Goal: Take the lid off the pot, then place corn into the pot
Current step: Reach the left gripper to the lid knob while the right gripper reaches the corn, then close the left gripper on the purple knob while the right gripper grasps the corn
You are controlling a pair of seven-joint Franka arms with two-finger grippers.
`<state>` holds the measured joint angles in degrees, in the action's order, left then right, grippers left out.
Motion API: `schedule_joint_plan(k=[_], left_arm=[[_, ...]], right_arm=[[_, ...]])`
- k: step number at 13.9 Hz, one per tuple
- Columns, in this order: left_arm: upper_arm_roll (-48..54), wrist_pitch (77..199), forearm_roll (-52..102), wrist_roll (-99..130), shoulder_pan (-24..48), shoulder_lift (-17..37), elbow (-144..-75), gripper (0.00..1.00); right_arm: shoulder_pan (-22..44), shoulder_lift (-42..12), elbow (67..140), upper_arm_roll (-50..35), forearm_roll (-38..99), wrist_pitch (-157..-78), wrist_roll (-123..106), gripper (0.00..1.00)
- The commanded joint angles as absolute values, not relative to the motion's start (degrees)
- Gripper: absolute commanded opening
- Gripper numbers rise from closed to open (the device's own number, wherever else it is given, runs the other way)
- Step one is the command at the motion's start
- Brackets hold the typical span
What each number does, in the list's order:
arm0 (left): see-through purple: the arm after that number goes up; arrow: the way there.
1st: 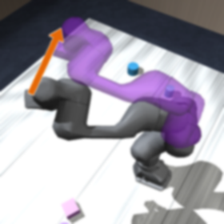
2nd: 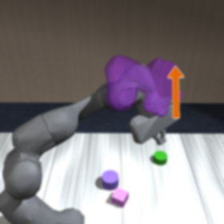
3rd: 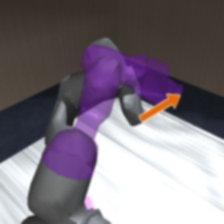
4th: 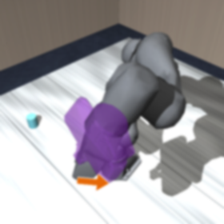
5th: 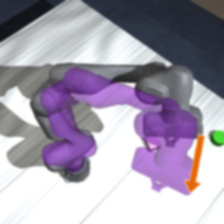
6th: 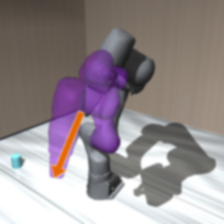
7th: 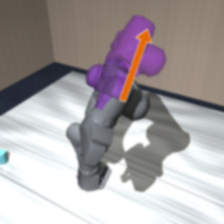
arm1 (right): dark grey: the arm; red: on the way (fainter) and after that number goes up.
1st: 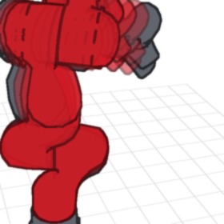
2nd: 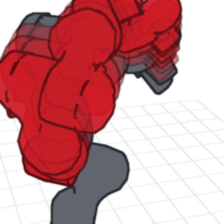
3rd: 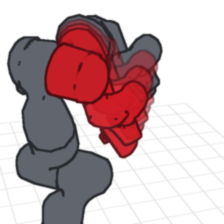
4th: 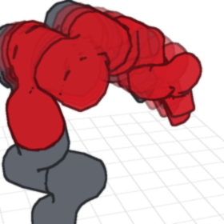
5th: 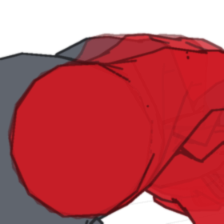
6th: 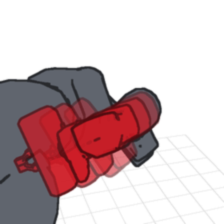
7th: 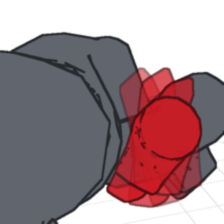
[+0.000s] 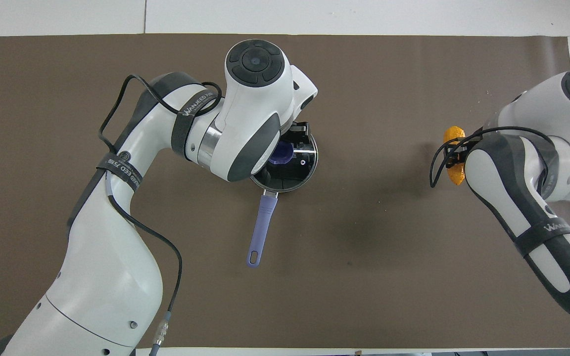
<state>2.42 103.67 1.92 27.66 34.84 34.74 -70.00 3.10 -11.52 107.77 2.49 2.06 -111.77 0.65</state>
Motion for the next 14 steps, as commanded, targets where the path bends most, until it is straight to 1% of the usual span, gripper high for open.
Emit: schedule_joint_plan(k=[1,2,4,6,8,14], left_arm=[[1.85,105.03,0.88,27.25,35.51,34.28,-71.37,1.0],[1.85,105.12,0.88,27.25,35.59,34.28,-71.37,1.0],[1.85,106.77,1.14,27.42,36.21,34.19,-72.33,1.0],[1.85,107.05,1.14,27.51,36.3,34.1,-72.69,1.0],[1.85,106.96,1.14,27.51,36.3,34.1,-72.77,1.0],[1.85,106.08,1.14,27.69,36.39,33.58,-73.04,1.0]], right_arm=[[4.74,-11.0,99.16,2.11,1.67,-100.5,0.88,0.0],[5.18,-10.55,97.23,2.11,1.67,-97.41,0.97,0.0],[6.4,-10.55,94.58,2.02,1.84,-94.32,1.66,0.0],[9.31,-10.55,95.01,2.02,1.76,-96.23,5.34,0.0],[10.54,-10.55,95.19,2.02,1.76,-97.12,6.5,0.0],[10.63,-9.76,97.2,2.02,1.85,-98.61,6.5,0.0]])
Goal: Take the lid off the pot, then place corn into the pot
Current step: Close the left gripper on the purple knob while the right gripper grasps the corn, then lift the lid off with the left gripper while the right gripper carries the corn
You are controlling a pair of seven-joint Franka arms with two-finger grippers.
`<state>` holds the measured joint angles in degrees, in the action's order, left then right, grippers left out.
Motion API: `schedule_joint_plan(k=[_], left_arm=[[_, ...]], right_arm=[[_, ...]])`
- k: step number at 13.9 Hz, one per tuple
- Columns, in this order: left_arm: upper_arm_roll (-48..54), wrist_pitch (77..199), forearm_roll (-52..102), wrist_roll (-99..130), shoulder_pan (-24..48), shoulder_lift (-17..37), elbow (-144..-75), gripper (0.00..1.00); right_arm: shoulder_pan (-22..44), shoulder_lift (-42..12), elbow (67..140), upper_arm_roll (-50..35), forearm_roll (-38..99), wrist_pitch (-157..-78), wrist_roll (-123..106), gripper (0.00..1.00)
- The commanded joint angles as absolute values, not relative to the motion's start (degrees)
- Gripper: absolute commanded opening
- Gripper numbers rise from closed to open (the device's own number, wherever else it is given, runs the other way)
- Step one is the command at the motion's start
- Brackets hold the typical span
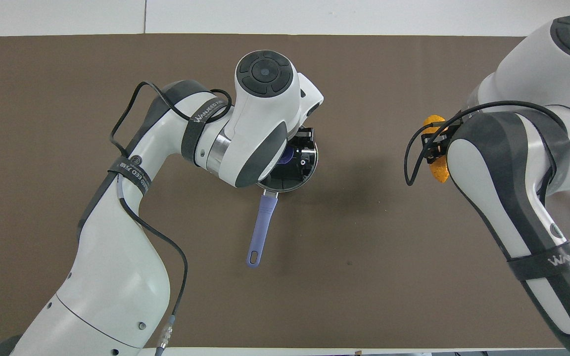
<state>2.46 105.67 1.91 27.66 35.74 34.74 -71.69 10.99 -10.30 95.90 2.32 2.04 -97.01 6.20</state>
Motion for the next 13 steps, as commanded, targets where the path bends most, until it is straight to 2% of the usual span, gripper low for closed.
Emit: schedule_joint_plan(k=[1,3,7,11,13], left_arm=[[1.85,105.74,1.14,27.6,36.3,33.49,-73.04,0.98],[1.85,105.56,1.14,27.68,36.39,33.49,-73.04,0.88],[1.85,104.95,1.49,27.77,36.39,33.4,-72.95,0.56],[1.85,104.59,1.67,27.86,36.3,33.14,-72.95,0.4],[1.76,103.37,2.11,27.77,36.21,32.52,-72.51,0.27]], right_arm=[[10.63,-9.67,97.47,1.93,1.85,-98.7,6.59,0.0],[10.63,-9.67,97.56,2.02,1.84,-98.7,6.59,0.0],[10.63,-9.67,97.56,2.02,1.85,-99.23,6.59,0.0],[10.72,-9.67,97.56,1.93,1.93,-99.49,6.59,0.0],[10.81,-9.67,97.56,1.93,2.02,-100.1,6.94,0.0]])
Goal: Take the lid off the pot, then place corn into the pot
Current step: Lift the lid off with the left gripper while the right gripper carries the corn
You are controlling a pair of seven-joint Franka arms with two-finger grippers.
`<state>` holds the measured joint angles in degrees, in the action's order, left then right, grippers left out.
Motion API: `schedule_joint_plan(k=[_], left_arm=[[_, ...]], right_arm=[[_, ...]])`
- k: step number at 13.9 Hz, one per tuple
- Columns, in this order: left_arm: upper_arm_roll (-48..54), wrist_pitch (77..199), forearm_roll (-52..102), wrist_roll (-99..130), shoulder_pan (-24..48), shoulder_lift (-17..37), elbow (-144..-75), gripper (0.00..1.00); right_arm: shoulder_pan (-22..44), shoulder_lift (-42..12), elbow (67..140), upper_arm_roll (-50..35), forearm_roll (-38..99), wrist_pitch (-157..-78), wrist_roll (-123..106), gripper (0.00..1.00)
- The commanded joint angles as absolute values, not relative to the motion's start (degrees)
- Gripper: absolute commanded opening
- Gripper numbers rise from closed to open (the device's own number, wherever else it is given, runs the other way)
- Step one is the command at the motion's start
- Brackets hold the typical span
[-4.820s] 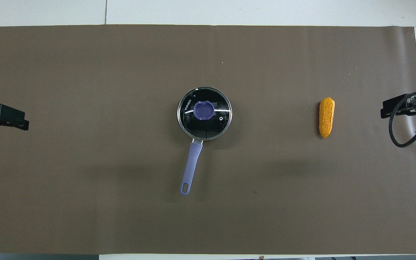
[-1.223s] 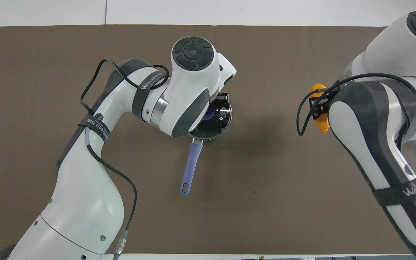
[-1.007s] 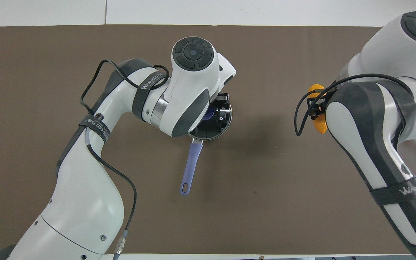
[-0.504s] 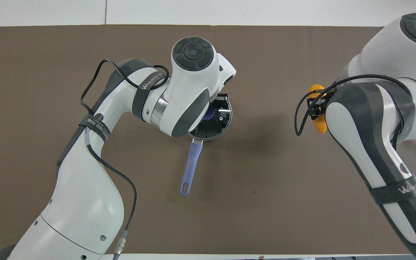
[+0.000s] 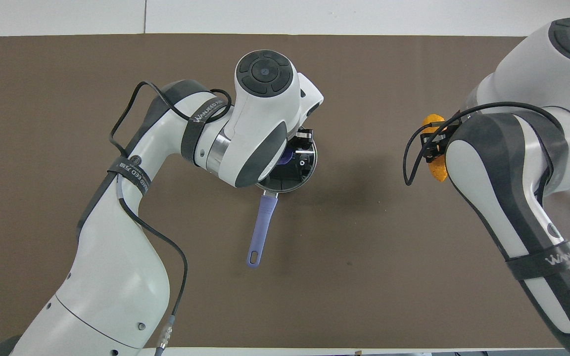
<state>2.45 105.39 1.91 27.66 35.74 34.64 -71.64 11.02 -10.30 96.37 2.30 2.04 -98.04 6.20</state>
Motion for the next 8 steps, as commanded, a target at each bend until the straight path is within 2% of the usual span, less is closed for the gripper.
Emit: schedule_joint_plan(k=[1,2,3,5,8], left_arm=[[1.58,102.05,3.59,27.77,35.86,31.65,-72.42,0.16],[1.15,100.65,4.73,27.77,35.6,30.86,-71.99,0.06],[0.97,99.07,5.18,27.77,35.33,29.63,-71.46,0.01],[0.79,96.78,5.36,27.77,34.37,27.87,-71.28,0.0],[0.88,94.31,4.92,26.46,27.19,24.27,-71.72,0.0]], right_arm=[[10.72,-9.67,97.56,1.85,1.93,-100.37,7.47,0.0],[10.72,-9.67,97.65,1.76,2.02,-100.72,7.56,0.0],[10.81,-9.67,97.73,1.76,2.11,-100.9,7.65,0.0],[10.9,-9.67,98.17,1.67,2.63,-101.95,7.65,0.0],[17.99,-10.98,95.73,1.23,3.34,-104.5,16.03,0.0]])
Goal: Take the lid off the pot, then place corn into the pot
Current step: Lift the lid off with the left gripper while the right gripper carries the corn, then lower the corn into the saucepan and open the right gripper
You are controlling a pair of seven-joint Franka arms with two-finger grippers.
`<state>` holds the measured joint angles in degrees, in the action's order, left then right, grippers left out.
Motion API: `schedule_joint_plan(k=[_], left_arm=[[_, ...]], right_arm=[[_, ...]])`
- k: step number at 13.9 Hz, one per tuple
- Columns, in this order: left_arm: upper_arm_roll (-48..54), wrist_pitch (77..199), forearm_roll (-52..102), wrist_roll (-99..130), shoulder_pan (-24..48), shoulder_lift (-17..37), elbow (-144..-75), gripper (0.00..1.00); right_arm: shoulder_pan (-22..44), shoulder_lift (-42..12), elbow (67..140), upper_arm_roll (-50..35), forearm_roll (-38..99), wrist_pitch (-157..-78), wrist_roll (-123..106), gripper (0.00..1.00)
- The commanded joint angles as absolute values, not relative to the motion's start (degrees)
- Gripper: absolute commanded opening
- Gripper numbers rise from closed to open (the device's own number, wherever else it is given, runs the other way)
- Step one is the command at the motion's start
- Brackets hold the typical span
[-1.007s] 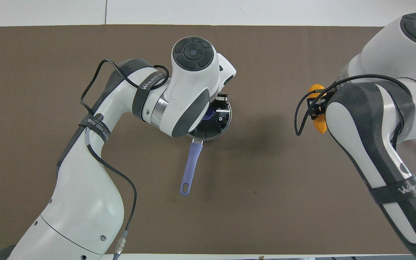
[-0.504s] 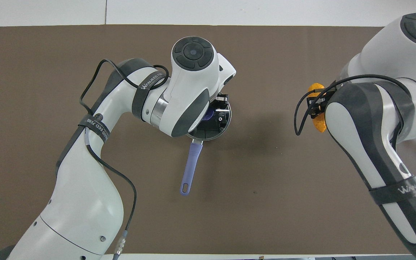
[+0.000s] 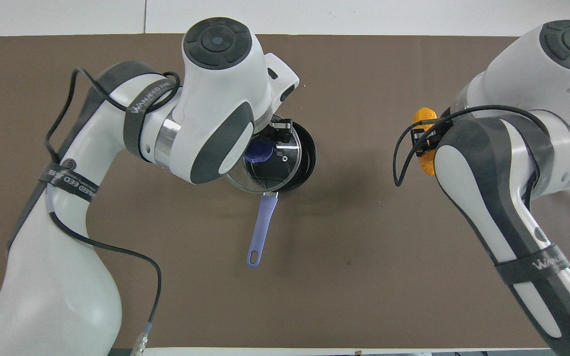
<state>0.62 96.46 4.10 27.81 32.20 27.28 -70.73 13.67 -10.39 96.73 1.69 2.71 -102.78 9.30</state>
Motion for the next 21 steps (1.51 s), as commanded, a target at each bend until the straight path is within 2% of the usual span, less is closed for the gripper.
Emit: schedule_joint_plan(k=[1,3,5,6,8,10,11,13,17,18,19,21], left_arm=[[0.97,93.61,4.92,24.98,23.59,23.47,-72.41,0.0],[0.97,91.07,4.92,16.84,15.07,23.38,-72.77,0.0],[0.97,92.19,4.83,9.18,7.33,22.42,-75.57,0.0],[0.97,94.11,4.75,5.92,3.99,21.37,-78.63,0.0],[0.44,103.22,4.57,-2.43,-1.82,16.46,-90.81,0.0],[0.26,113.5,4.22,-4.91,-5.26,13.89,-101.73,0.0],[0.26,115.82,2.13,-4.92,-5.97,14.23,-103.95,0.0],[0.35,116.8,0.62,-5.01,-8.25,15.2,-105.03,0.0],[0.35,117.77,0.53,-6.33,-7.82,17.58,-106.25,0.0],[0.35,118.99,0.53,-6.5,-8.17,17.58,-107.3,0.0],[0.35,120.48,0.53,-7.72,-8.26,17.58,-108.45,0.0],[0.35,121.55,0.53,-9.4,-8.35,17.75,-109.16,0.0]], right_arm=[[20.45,-12.2,94.58,1.14,3.6,-105.89,20.52,0.0],[23.89,-15.18,92.3,1.14,6.48,-108.88,24.77,0.0],[28.36,-20.97,86.34,1.14,6.42,-109.16,29.24,0.0],[30.74,-24.31,83.61,1.23,6.24,-109.51,32.14,0.0],[33.04,-28.11,81.83,1.14,5.98,-114.4,33.75,0.0],[33.92,-28.82,83.66,1.14,6.33,-118.73,33.84,0.0],[35.06,-28.83,84.8,1.14,6.33,-119.35,33.92,0.0],[35.16,-28.83,86.39,1.14,6.33,-119.97,34.1,0.0],[34.72,-28.56,88.42,1.14,6.5,-121.99,35.68,0.02],[34.8,-28.56,88.42,1.14,6.5,-121.99,35.68,0.58],[35.07,-28.56,88.33,1.14,6.07,-121.99,35.68,1.0],[34.28,-28.39,86.67,1.4,5.8,-120.51,35.6,1.0]])
